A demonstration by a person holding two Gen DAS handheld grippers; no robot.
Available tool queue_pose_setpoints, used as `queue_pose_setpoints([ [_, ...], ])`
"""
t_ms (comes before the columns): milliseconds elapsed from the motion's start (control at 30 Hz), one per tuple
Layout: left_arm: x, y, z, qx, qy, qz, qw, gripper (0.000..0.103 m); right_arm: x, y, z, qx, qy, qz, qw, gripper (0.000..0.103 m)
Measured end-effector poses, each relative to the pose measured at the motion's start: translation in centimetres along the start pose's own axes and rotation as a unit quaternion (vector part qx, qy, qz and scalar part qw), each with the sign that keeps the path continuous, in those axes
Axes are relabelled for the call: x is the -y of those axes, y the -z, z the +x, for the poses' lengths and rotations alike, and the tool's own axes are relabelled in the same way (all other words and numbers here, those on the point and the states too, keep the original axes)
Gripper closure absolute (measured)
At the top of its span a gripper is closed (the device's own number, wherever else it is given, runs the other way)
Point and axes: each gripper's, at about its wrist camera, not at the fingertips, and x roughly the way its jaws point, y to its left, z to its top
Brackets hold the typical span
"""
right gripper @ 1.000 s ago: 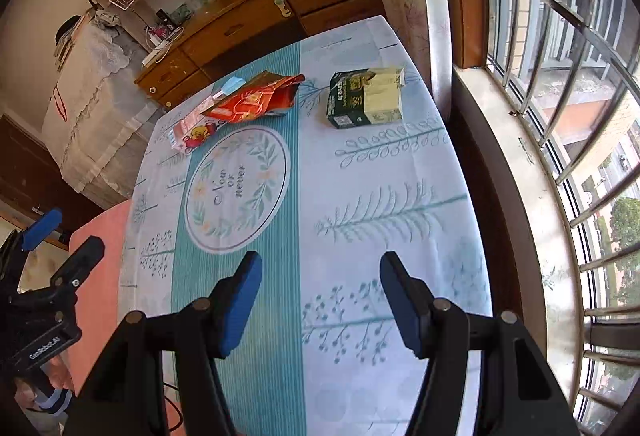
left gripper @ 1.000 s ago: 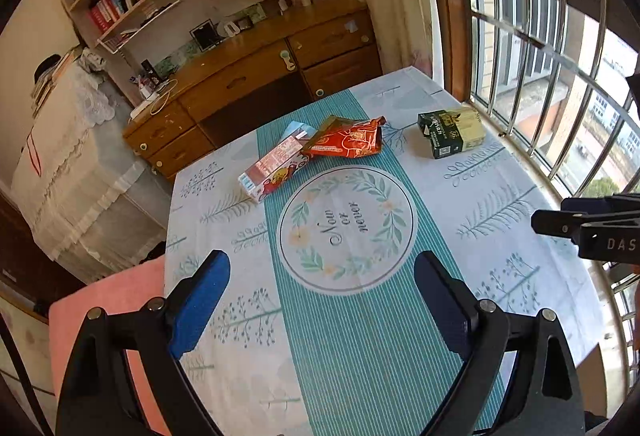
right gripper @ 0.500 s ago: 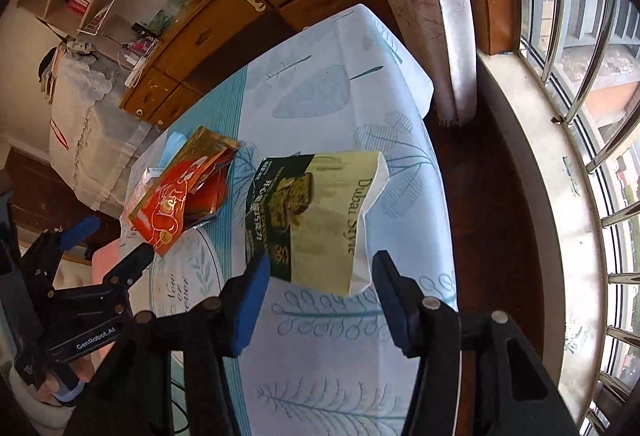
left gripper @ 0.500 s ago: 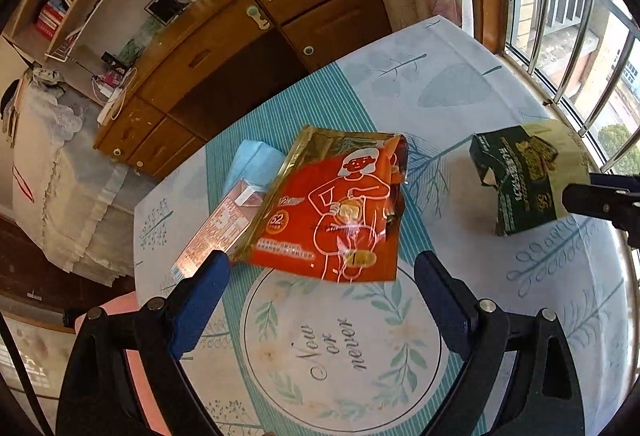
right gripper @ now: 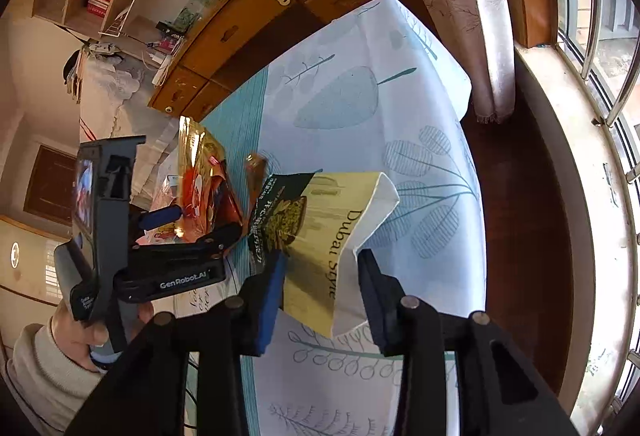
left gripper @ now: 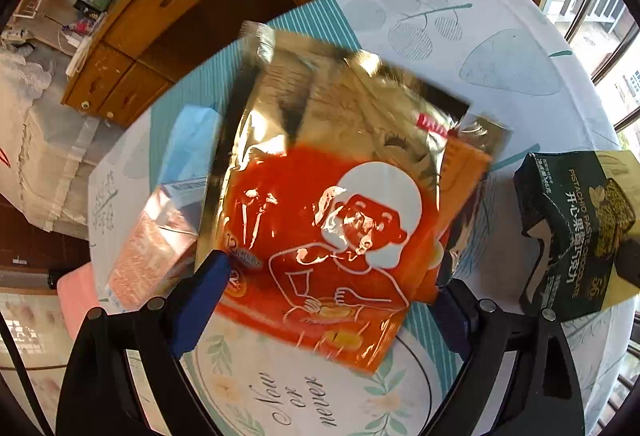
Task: Collect trash
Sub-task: 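Grasp the green chocolate box with the right tool while the left tool grasps the red-gold snack bag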
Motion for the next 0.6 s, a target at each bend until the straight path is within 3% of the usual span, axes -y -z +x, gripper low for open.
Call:
queue_pose_setpoints([
  [267, -1.1, -0.9, 1.6, -0.019, 0.067, -0.056, 0.9960, 0.010, -0.8, -0.3, 0.5, -0.006, -0.010, -0.019, 1.000, 0.067],
  [367, -1.7, -1.0, 2.0, -0.021, 0.089, -0.074, 0.9931, 0.012, -1.2, -0.3, 0.7, -0.008, -0.019, -0.026, 0.999, 0.073],
  [433, -2.1, -1.0, 2.0, -0.020, 0.111, -0.084, 0.9900, 0.021, -1.6, -0.4, 0.9, -0.007, -0.023, -0.030, 0.999, 0.074],
  [500, -2.3, -0.9, 1.8, -0.016, 0.133, -0.095, 0.9864, 0.047, -1.8, -0.5, 1.0, -0.008, -0.028, -0.034, 0.999, 0.076],
  [567, -2.1, -0.8, 1.6, -0.015, 0.143, -0.095, 0.9851, 0.064, -2.1, -0.4, 1.0, -0.007, -0.034, -0.036, 0.999, 0.078],
  [600, -1.8, -0.7, 1.4, -0.014, 0.147, -0.090, 0.9849, 0.081, -2.3, -0.4, 1.0, -0.006, -0.035, -0.039, 0.999, 0.079],
])
